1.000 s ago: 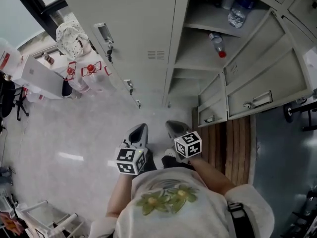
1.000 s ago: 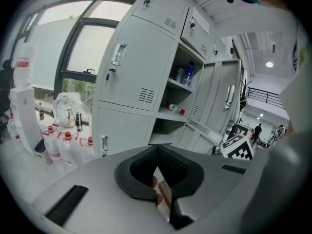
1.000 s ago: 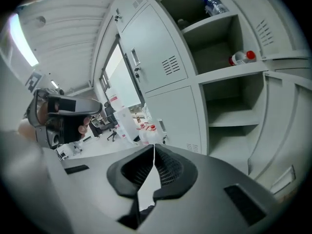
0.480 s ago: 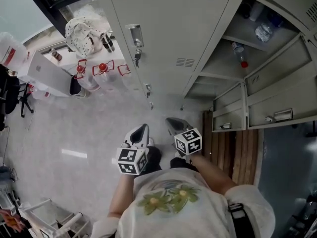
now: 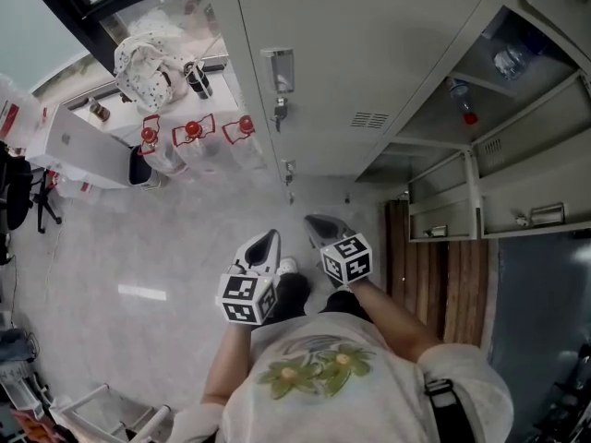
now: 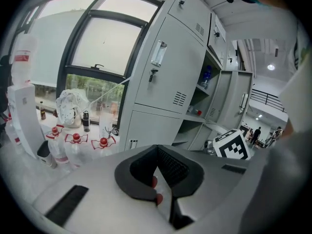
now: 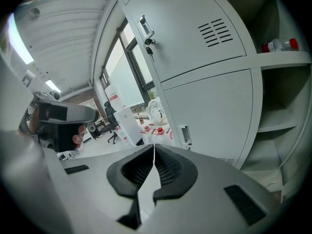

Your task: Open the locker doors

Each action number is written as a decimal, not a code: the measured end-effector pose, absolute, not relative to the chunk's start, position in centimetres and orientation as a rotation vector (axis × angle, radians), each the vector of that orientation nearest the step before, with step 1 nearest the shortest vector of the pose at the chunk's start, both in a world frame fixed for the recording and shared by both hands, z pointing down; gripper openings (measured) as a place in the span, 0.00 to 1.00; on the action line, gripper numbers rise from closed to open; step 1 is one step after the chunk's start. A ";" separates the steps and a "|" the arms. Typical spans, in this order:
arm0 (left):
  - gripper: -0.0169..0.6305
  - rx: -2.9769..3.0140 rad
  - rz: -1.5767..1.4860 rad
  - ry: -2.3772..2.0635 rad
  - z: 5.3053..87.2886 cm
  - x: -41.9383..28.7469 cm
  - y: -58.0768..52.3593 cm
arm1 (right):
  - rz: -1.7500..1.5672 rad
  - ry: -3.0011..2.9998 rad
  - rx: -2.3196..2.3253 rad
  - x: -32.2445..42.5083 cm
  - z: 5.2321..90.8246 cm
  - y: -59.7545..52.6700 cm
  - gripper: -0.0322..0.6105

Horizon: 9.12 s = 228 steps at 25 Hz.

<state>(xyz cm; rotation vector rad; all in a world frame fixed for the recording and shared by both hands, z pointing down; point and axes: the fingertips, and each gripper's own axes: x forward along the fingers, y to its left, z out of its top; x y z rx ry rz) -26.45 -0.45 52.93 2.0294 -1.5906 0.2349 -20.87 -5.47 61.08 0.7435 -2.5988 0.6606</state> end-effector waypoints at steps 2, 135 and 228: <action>0.07 2.045 0.246 -1.568 53.3 -27.1 -0.9 | 0.671 -2.594 0.761 -21.8 61.4 -5.8 0.10; 0.07 1.992 0.305 -1.409 60.8 -32.5 -4.2 | 0.704 -2.213 1.174 -29.4 75.5 -16.6 0.26; 0.07 2.062 0.338 -1.407 57.5 -15.1 1.7 | 0.757 -2.201 0.954 -8.2 75.0 -1.5 0.12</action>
